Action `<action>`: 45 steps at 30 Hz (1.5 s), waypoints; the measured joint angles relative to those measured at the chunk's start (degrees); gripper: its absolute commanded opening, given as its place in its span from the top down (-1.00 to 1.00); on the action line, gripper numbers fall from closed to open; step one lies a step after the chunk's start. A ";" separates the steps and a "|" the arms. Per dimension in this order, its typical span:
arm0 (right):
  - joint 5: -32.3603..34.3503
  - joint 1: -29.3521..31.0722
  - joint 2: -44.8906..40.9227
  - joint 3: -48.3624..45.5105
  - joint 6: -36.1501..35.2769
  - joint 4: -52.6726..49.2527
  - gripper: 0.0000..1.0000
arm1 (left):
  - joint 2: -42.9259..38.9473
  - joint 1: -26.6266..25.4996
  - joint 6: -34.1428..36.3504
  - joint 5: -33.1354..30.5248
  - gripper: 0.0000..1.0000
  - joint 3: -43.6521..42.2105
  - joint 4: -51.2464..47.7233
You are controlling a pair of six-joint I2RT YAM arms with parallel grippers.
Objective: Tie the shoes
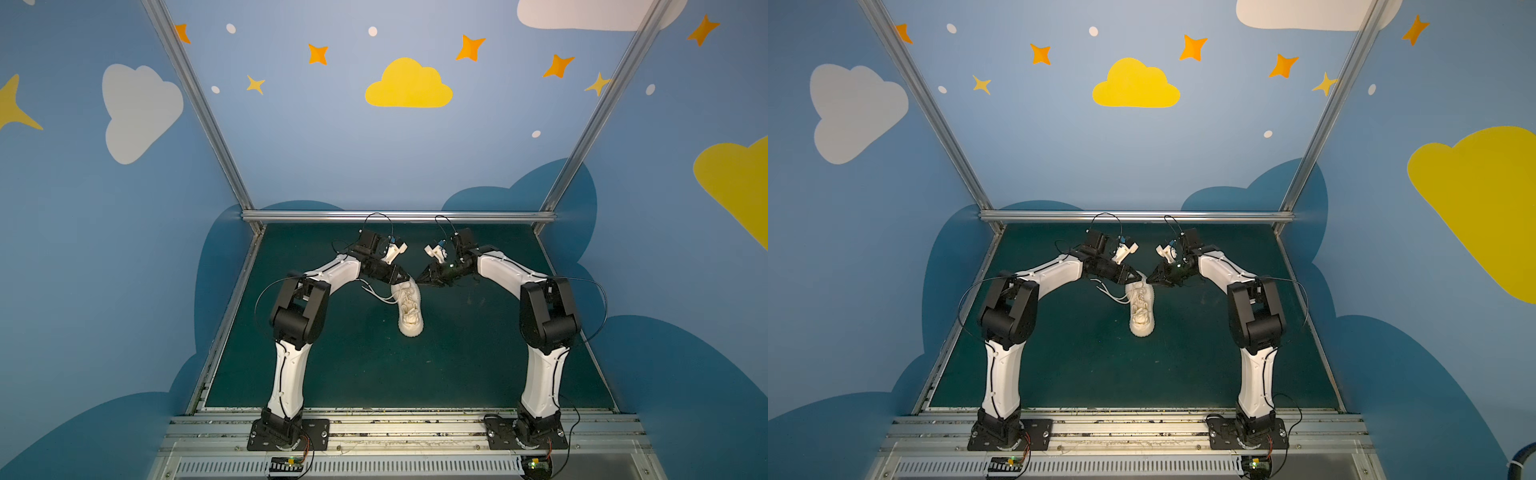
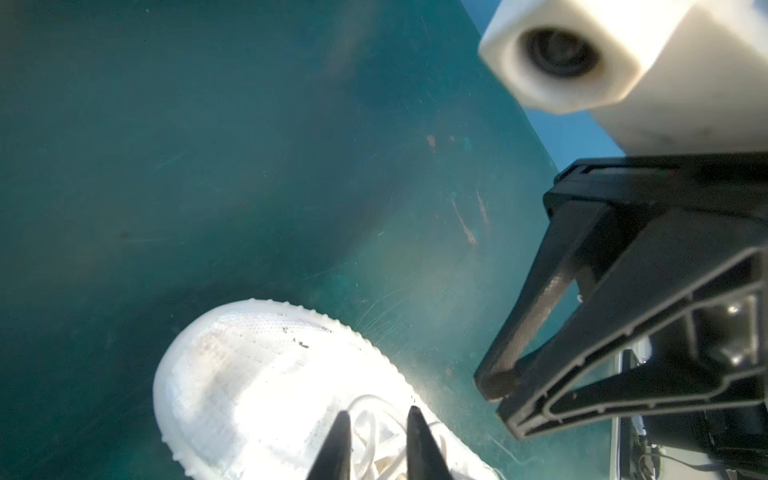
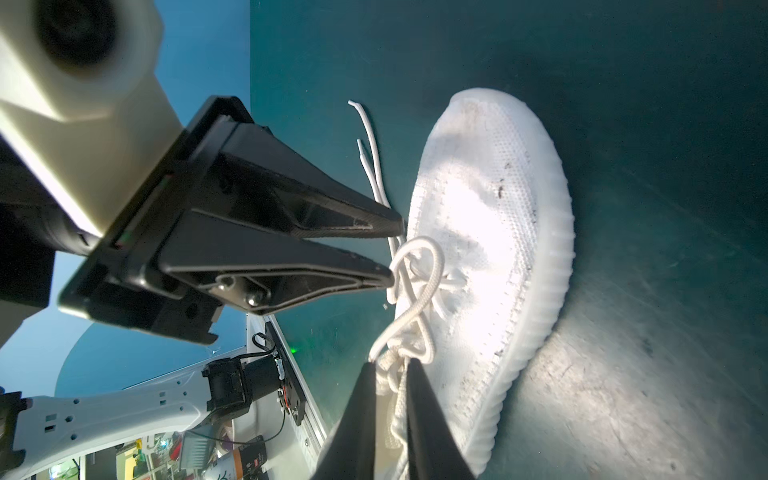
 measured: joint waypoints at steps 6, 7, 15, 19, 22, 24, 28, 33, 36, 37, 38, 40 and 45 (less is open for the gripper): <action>0.02 -0.07 -0.52 -0.22 -0.04 -0.04 0.68 | -0.28 0.31 3.34 -1.05 0.18 0.09 -1.86; 0.02 -0.11 -0.61 -0.24 -0.04 -0.04 0.67 | -0.52 0.52 4.35 -1.20 0.15 -0.04 -2.25; 0.02 -0.76 -2.03 -2.10 -0.04 -0.13 0.67 | -4.17 3.50 14.95 -4.00 0.09 -1.77 -8.87; 0.00 -0.98 -2.21 -2.29 -0.02 -0.13 0.67 | -4.50 3.50 21.05 -5.95 0.12 -2.10 -12.17; 0.00 -1.05 -2.21 -2.29 -0.02 -0.13 0.67 | -4.50 2.97 24.72 -7.19 0.17 -1.97 -14.19; 0.00 -1.11 -2.21 -2.32 -0.02 -0.13 0.68 | -4.46 2.43 27.10 -8.39 0.17 -1.88 -15.41; 0.00 -1.14 -2.21 -2.49 -0.02 -0.13 0.67 | -3.02 1.25 30.36 -10.67 0.17 0.15 -17.90; 0.00 -1.20 -2.32 -3.23 0.00 -0.11 0.68 | -2.56 -0.09 32.22 -13.40 0.18 0.37 -19.04; -0.04 -1.29 -2.34 -3.26 0.00 -0.07 0.67 | -2.43 -0.61 32.13 -15.02 0.26 0.42 -19.02; -0.02 -1.29 -2.34 -3.26 0.00 -0.07 0.67 | -2.05 -0.79 31.91 -15.63 0.29 0.79 -19.30; -0.04 -1.29 -2.34 -3.26 0.00 -0.07 0.68 | -1.53 -0.90 31.80 -16.09 0.30 1.29 -19.50; -0.07 -1.29 -2.34 -3.32 0.00 -0.02 0.67 | -0.57 -1.05 31.56 -16.96 0.30 2.08 -19.76; -0.33 -1.29 -2.34 -3.98 0.00 0.07 0.67 | 0.92 -1.38 31.26 -18.75 0.26 2.23 -20.87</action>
